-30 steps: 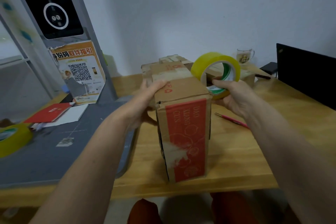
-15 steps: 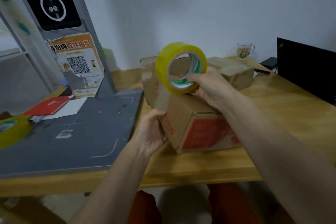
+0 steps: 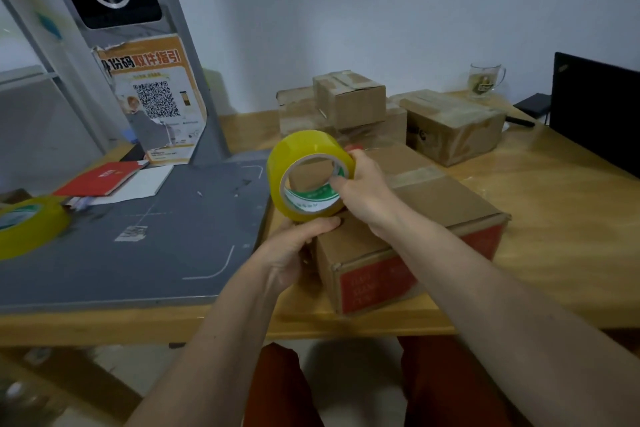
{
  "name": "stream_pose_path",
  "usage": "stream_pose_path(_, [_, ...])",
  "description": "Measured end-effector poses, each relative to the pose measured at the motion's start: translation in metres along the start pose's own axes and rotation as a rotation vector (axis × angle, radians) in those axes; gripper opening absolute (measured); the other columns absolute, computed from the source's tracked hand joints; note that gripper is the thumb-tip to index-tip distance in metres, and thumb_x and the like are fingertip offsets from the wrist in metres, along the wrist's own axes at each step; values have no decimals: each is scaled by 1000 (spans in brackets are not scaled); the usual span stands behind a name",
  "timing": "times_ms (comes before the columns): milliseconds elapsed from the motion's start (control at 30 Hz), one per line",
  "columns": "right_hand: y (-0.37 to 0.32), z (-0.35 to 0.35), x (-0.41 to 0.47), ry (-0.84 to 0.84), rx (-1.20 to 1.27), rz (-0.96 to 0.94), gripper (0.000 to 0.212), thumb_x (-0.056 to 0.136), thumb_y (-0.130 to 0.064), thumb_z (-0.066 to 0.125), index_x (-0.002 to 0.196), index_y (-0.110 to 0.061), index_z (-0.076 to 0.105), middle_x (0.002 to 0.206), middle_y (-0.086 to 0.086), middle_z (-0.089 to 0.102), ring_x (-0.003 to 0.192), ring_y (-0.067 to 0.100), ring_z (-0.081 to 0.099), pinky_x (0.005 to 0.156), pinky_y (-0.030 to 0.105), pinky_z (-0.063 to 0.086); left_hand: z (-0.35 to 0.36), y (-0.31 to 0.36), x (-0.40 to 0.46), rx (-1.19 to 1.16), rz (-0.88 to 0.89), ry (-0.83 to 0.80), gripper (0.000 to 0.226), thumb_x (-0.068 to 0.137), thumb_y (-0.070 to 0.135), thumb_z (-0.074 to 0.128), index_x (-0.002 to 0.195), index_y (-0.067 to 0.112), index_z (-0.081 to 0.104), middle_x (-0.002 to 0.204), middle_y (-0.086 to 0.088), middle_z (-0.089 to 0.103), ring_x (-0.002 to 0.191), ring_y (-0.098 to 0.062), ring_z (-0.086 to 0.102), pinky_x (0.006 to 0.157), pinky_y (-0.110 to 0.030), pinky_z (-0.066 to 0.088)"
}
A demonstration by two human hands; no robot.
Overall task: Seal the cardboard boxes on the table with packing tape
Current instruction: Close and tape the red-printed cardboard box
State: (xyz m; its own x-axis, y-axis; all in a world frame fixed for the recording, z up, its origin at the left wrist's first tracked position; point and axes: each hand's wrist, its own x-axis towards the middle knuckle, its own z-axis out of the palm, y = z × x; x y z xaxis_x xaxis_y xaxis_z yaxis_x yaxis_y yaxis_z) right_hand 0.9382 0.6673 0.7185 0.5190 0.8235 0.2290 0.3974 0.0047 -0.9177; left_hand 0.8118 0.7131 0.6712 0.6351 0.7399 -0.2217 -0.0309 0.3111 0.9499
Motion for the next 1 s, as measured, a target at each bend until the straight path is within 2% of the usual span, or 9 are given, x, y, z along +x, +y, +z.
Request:
stream_pose_path(133, [1, -11, 5, 19, -9, 19, 13, 91, -3, 55, 95, -15, 52, 91, 4, 54, 84, 18, 54, 63, 29, 41, 2, 2, 4, 0, -19, 26, 88, 54, 20, 86, 135, 32, 53, 122, 1, 68, 119, -24, 57, 109, -50, 42])
stream_pose_path(267, [11, -51, 8, 114, 22, 83, 20, 88, 4, 57, 95, -15, 54, 89, 4, 57, 88, 21, 56, 68, 28, 45, -1, 2, 3, -59, -56, -4, 115, 54, 13, 89, 148, 44, 30, 114, 9, 66, 111, -16, 56, 80, -38, 49])
stream_pose_path(367, [24, -93, 10, 236, -113, 94, 16, 89, -3, 60, 101, -13, 56, 97, 8, 58, 93, 24, 56, 76, 36, 46, -2, 2, 5, -66, -70, -7, 113, 54, 15, 88, 147, 44, 32, 120, 2, 66, 115, -23, 57, 77, -39, 49])
stream_pose_path(567, [34, -100, 9, 240, -170, 117, 11, 91, -9, 59, 100, -4, 62, 88, 10, 58, 81, 24, 53, 65, 31, 38, -1, 5, 2, 23, -75, -31, 96, 59, 17, 89, 140, 43, 44, 122, -3, 68, 110, -26, 61, 71, -37, 52])
stream_pose_path(667, [35, -97, 4, 215, -166, 132, 17, 89, -8, 61, 97, 6, 65, 85, 20, 63, 77, 27, 55, 66, 35, 40, 0, 12, -3, 269, -23, 30, 100, 63, 32, 91, 146, 39, 36, 127, 7, 61, 115, -19, 57, 93, -41, 50])
stream_pose_path(767, [33, -94, 1, 209, -202, 126, 16, 89, -10, 63, 96, 5, 67, 97, 24, 68, 90, 37, 62, 78, 48, 50, 6, 25, 1, 719, 234, 217, 124, 61, 46, 91, 157, 35, 12, 160, 9, 25, 147, -15, 24, 117, -47, 31])
stream_pose_path(800, [33, -93, 1, 213, -202, 130, 17, 88, -10, 64, 96, 4, 68, 98, 24, 68, 94, 38, 63, 82, 50, 50, 11, 29, 4, 783, 309, 196, 131, 58, 48, 91, 157, 36, 7, 163, 8, 19, 150, -14, 19, 119, -47, 27])
stream_pose_path(867, [32, -93, 2, 213, -198, 141, 18, 86, -12, 67, 100, 1, 68, 99, 20, 69, 95, 35, 63, 85, 49, 50, 23, 33, 9, 869, 367, 95, 136, 54, 55, 90, 157, 40, 2, 160, 6, 30, 147, -15, 28, 117, -45, 32])
stream_pose_path(1000, [32, -97, 3, 171, -193, 144, 24, 88, -13, 66, 111, -5, 63, 107, 14, 67, 100, 30, 62, 91, 48, 50, 41, 28, 22, 1099, 311, 83, 140, 48, 79, 77, 157, 38, -1, 159, -1, 33, 148, -23, 25, 116, -46, 32])
